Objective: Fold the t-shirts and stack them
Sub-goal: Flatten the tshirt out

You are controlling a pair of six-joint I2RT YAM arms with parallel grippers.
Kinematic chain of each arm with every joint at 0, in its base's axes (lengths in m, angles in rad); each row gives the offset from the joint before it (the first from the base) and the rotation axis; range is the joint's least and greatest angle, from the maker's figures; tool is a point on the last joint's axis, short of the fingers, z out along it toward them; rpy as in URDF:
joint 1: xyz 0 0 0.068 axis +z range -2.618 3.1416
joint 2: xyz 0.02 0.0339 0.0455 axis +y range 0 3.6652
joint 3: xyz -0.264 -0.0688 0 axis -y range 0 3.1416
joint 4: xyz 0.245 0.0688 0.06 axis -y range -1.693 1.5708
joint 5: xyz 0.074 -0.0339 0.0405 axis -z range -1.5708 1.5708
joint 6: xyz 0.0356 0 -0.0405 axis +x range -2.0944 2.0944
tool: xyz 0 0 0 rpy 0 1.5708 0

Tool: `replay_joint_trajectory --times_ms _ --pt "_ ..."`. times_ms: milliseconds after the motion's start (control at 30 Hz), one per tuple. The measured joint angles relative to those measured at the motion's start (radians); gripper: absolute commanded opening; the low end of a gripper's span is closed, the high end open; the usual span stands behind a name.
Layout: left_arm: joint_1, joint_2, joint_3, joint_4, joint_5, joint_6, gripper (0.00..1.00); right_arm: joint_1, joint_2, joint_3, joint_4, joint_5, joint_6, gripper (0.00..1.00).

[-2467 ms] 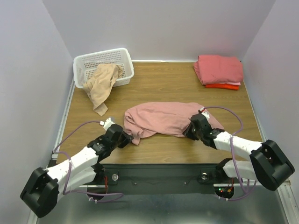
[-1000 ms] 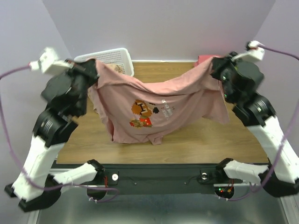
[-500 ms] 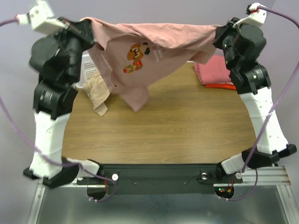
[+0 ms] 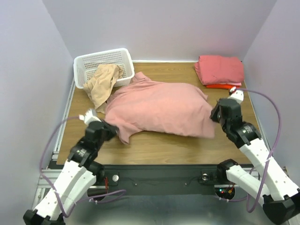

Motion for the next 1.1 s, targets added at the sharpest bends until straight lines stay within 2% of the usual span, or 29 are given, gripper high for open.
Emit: replay_joint_trajectory --times_ms 33,67,100,133,267,300,467,567,900,1100 --pt "0.0 -0.014 -0.091 -0.063 0.032 -0.05 0.21 0.0 -0.023 -0.072 -0.045 -0.014 0.048 0.4" --pt "-0.002 -0.033 -0.185 -0.145 0.065 -0.106 0.54 0.0 -0.041 -0.114 -0.076 -0.021 0.071 0.52" --pt "-0.003 -0.051 -0.222 -0.203 0.081 -0.13 0.97 0.0 -0.067 -0.173 -0.106 -0.037 0.114 0.52" --pt "-0.004 -0.095 -0.245 -0.302 0.101 -0.175 0.99 0.0 -0.09 -0.207 -0.147 -0.046 0.152 0.62" --pt "-0.006 -0.234 -0.193 -0.401 0.124 -0.249 0.98 0.0 -0.144 -0.225 -0.257 -0.044 0.245 0.98" --pt "-0.006 -0.255 -0.162 -0.407 0.124 -0.259 0.99 0.0 -0.146 -0.216 -0.272 -0.037 0.265 1.0" --pt "-0.008 -0.222 -0.034 -0.404 0.119 -0.273 0.99 0.0 -0.094 -0.126 -0.288 -0.011 0.291 1.0" --pt "-0.008 -0.119 0.019 -0.391 0.106 -0.254 0.99 0.0 -0.028 -0.095 -0.262 -0.026 0.272 1.0" --pt "-0.008 0.235 0.055 -0.158 0.1 -0.151 0.98 0.0 0.298 -0.16 0.039 -0.395 0.166 1.0" --pt "-0.008 0.4 -0.019 0.006 0.137 -0.124 0.99 0.0 0.459 -0.264 0.162 -0.478 0.17 1.0"
